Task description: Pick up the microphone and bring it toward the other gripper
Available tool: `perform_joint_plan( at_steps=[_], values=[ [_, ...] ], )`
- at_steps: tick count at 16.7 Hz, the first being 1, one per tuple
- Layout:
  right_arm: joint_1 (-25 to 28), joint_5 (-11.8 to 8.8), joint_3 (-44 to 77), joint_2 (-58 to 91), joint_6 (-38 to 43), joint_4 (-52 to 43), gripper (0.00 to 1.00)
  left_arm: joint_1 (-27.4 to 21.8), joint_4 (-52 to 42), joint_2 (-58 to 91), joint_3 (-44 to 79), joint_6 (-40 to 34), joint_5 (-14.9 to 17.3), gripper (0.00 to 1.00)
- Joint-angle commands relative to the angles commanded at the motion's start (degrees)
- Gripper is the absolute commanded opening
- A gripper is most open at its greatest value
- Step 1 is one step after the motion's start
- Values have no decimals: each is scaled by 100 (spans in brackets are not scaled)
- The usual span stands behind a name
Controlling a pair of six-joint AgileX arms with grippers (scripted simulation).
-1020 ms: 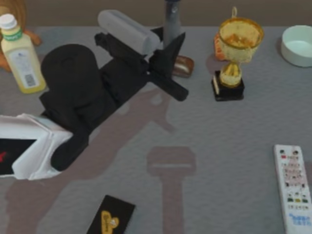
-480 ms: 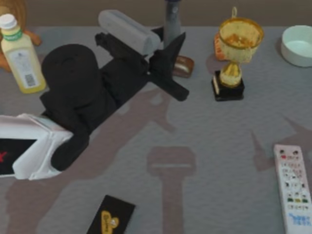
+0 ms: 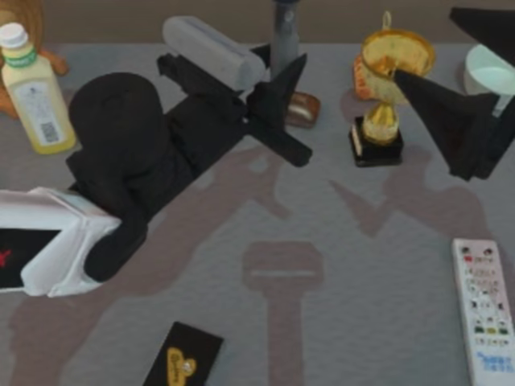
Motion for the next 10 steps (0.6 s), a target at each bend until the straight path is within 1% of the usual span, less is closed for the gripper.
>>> perform_joint_plan(
  at_steps=[2,3,5,7,10],
  values=[
    [158,-378,363,661,15,322,100,0,0,0,0,0,0,0],
    [222,-531,502,920,23,444,100,0,0,0,0,0,0,0],
    [312,-749,689,1291,38,606,100,0,0,0,0,0,0,0],
    [344,-829,752,1432,46,660,100,0,0,0,0,0,0,0],
    [344,-829,752,1432,46,660,100,0,0,0,0,0,0,0]
  ],
)
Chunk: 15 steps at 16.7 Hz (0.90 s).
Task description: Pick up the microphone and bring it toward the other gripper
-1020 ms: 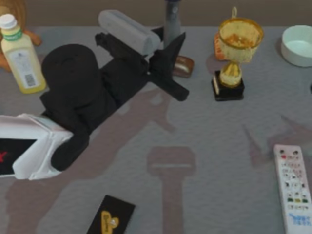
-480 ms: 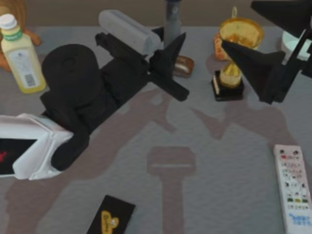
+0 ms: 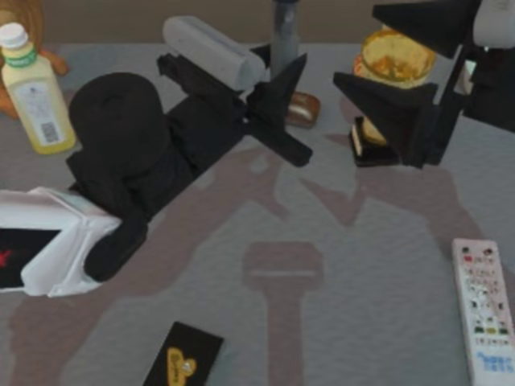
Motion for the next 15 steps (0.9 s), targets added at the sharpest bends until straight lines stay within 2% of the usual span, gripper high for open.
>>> perform_joint_plan(
  at_steps=[2,4,10,12,15],
  values=[
    [-16,20,-8,-2,-3,-12,100,0,0,0,0,0,0,0],
    [122,134,188,188,-13,-15,100,0,0,0,0,0,0,0],
    [887,908,1345,1333,-52,-60,100,0,0,0,0,0,0,0],
    [1072,1097,1621,1604,-63,-74,100,0,0,0,0,0,0,0],
    [1127,1152,1702,1684,-67,-79,100,0,0,0,0,0,0,0]
  ],
)
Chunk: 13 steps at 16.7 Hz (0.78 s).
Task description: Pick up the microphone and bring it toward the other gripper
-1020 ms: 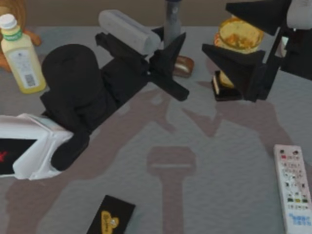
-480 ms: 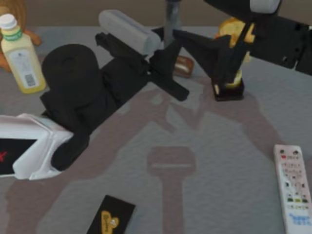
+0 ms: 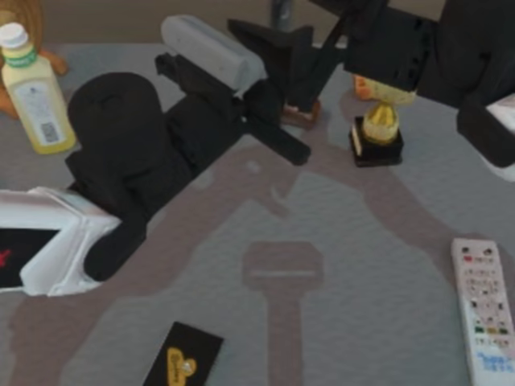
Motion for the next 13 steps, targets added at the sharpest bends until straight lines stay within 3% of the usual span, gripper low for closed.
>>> perform_joint_plan(
  at_steps=[2,13],
  values=[
    [0,0,0,0,0,0,100,0,0,0,0,0,0,0],
    [0,0,0,0,0,0,17,0,0,0,0,0,0,0]
  ],
)
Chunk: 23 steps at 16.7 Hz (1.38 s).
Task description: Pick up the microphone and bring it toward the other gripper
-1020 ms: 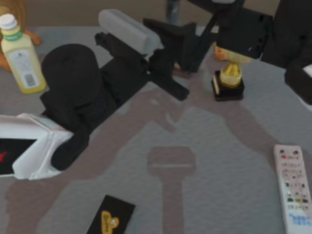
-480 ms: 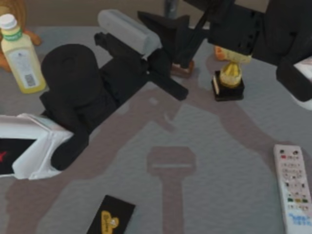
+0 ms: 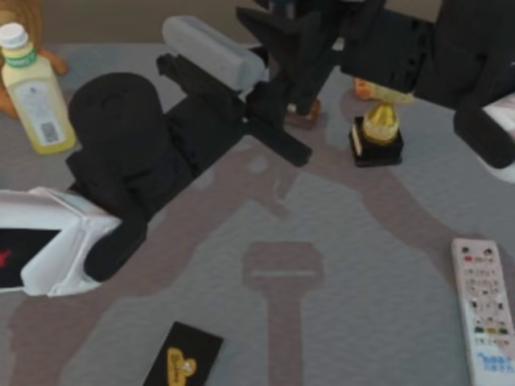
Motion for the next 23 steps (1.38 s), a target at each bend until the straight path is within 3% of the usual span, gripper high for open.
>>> perform_joint_plan(
  at_steps=[2,3,11,23],
  values=[
    [0,0,0,0,0,0,2,0,0,0,0,0,0,0],
    [0,0,0,0,0,0,0,0,0,0,0,0,0,0],
    [0,0,0,0,0,0,0,0,0,0,0,0,0,0],
    [0,0,0,0,0,0,0,0,0,0,0,0,0,90]
  ],
)
